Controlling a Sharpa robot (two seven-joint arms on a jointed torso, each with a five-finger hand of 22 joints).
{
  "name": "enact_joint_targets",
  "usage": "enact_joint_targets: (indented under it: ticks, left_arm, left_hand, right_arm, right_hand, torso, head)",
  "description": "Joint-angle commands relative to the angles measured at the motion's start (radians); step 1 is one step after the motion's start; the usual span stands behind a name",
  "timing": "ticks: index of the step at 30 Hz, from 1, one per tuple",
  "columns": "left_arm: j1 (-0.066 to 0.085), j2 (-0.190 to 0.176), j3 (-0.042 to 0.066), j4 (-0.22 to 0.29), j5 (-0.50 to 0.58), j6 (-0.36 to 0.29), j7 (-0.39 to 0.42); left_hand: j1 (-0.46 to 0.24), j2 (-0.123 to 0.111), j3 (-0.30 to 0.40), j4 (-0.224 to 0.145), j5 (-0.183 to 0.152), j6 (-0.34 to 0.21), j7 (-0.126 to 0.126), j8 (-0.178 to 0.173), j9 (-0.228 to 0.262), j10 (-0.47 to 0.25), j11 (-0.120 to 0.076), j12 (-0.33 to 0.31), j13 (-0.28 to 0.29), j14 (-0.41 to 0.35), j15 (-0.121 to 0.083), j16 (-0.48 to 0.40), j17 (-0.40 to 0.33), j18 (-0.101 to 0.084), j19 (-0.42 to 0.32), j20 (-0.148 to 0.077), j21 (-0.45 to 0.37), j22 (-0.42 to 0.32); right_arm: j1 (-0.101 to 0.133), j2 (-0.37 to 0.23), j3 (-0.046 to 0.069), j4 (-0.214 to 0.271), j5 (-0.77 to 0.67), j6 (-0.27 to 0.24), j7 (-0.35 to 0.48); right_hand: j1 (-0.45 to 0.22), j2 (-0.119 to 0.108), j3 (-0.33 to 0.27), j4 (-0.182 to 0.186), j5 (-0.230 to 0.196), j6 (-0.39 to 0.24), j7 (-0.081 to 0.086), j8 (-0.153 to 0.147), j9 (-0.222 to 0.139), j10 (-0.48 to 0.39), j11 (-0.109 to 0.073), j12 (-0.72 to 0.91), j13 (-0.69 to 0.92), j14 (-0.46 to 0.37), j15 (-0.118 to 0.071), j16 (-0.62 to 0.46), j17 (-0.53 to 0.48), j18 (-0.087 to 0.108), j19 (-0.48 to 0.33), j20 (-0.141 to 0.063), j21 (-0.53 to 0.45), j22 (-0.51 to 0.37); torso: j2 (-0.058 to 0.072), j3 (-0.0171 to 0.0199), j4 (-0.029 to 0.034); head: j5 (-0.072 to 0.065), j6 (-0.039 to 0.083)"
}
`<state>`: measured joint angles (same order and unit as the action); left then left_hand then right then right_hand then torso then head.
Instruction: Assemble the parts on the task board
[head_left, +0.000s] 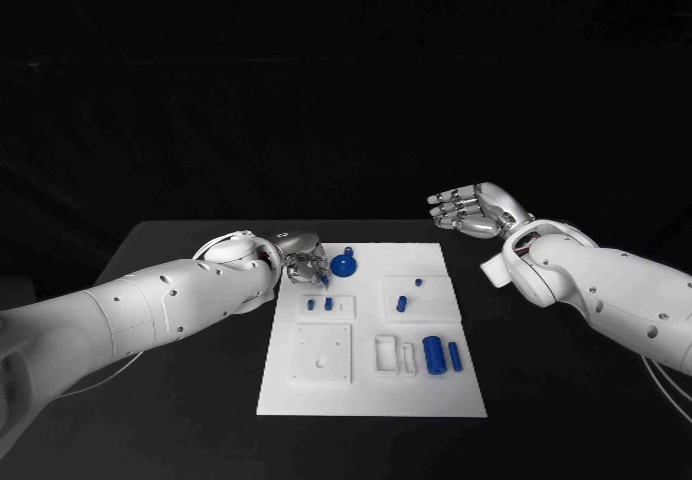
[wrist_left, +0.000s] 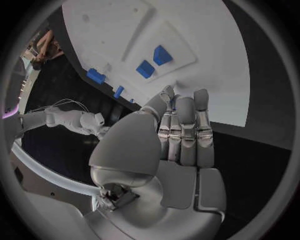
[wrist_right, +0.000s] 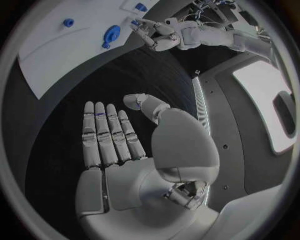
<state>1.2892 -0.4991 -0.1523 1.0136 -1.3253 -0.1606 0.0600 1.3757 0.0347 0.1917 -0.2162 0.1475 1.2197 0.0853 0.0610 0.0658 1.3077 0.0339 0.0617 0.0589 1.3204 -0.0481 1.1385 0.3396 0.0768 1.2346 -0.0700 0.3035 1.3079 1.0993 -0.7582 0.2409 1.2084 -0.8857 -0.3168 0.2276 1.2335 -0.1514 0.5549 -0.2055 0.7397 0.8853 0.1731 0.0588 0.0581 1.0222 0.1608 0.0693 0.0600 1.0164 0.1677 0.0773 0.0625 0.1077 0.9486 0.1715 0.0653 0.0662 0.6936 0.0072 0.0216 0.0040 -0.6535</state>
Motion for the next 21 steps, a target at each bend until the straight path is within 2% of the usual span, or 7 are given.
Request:
enact_joint_targets:
  ticks: [1, 9, 21]
  left_arm:
    - [-0.001, 0.003, -0.001, -0.002, 0.003, 0.023, -0.003]
    - [-0.006, 0.006, -0.008, -0.009, 0.001, 0.029, -0.005]
    - [-0.008, 0.008, -0.010, -0.006, 0.001, 0.033, -0.003]
  left_hand:
    - [-0.001, 0.010, -0.006, 0.002, 0.003, 0.009, 0.001, 0.002, 0.000, 0.002, -0.001, -0.003, 0.001, 0.007, -0.001, -0.001, 0.001, 0.001, 0.003, 0.002, 0.000, 0.021]
    - [0.001, 0.012, -0.008, 0.000, 0.002, 0.008, 0.001, 0.002, 0.000, 0.002, -0.001, -0.003, 0.001, 0.007, -0.001, -0.002, 0.002, 0.001, 0.003, 0.002, 0.000, 0.021]
    - [0.002, 0.013, -0.008, -0.001, 0.002, 0.008, 0.001, 0.002, 0.000, 0.001, -0.001, -0.003, 0.001, 0.006, -0.001, -0.002, 0.002, 0.001, 0.003, 0.002, 0.000, 0.021]
  right_arm:
    - [0.000, 0.000, 0.001, 0.002, -0.001, 0.012, 0.008]
    - [0.000, 0.001, 0.001, 0.000, -0.001, 0.012, 0.009]
    - [0.000, 0.003, 0.001, -0.001, -0.001, 0.012, 0.009]
  right_hand:
    - [-0.003, 0.004, 0.007, -0.002, 0.007, -0.006, 0.000, -0.002, -0.001, -0.004, 0.001, -0.002, -0.001, -0.006, 0.001, -0.003, -0.001, 0.013, -0.005, -0.002, 0.001, -0.001]
    - [-0.003, 0.004, 0.007, -0.002, 0.007, -0.006, 0.000, -0.002, -0.001, -0.004, 0.001, -0.002, -0.001, -0.006, 0.001, -0.003, -0.001, 0.013, -0.005, -0.002, 0.001, -0.001]
    - [-0.003, 0.004, 0.007, -0.002, 0.007, -0.006, 0.000, -0.002, -0.001, -0.004, 0.001, -0.002, -0.001, -0.006, 0.001, -0.003, -0.001, 0.013, -0.005, -0.002, 0.001, -0.001]
  torso:
    - [0.000, 0.0009, 0.0006]
    - [0.000, -0.0004, -0.0003]
    - [0.000, -0.0007, 0.0007]
  head:
    - [0.000, -0.001]
    - [0.001, -0.002]
    - [0.000, -0.005]
